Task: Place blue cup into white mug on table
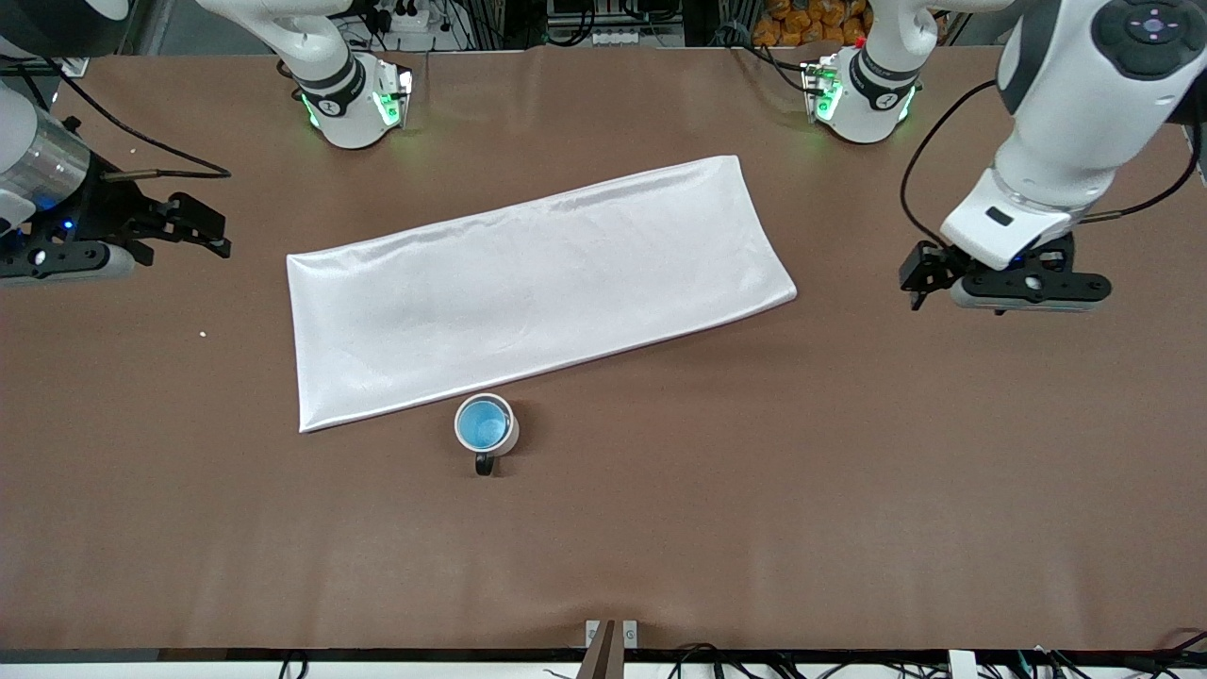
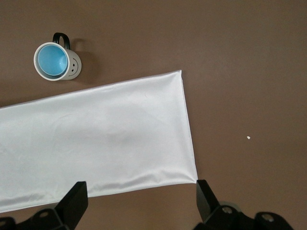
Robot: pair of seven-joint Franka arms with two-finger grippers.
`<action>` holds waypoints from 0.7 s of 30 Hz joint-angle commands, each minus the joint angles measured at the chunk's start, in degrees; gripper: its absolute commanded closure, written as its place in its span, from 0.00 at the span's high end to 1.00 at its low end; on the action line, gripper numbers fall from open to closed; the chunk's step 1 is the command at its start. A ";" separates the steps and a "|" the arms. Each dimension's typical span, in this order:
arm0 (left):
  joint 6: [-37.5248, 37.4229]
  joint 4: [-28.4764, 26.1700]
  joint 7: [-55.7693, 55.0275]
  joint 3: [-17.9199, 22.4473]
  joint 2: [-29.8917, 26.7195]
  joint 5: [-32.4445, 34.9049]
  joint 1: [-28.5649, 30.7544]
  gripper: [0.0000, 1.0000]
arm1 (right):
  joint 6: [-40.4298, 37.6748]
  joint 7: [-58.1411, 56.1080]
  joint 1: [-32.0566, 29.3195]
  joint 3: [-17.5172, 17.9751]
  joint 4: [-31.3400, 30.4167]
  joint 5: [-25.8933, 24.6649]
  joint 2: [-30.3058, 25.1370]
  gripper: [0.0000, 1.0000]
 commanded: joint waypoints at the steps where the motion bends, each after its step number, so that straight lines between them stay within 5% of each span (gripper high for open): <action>1: -5.45 3.40 5.66 -0.09 -0.60 -1.02 2.15 1.00 | -0.40 0.90 -0.84 0.48 -0.13 -1.34 -1.70 1.00; 21: -12.13 11.40 9.27 -0.09 0.10 -5.14 7.87 1.00 | -0.13 0.90 -1.19 0.22 -0.05 -1.60 -1.70 1.00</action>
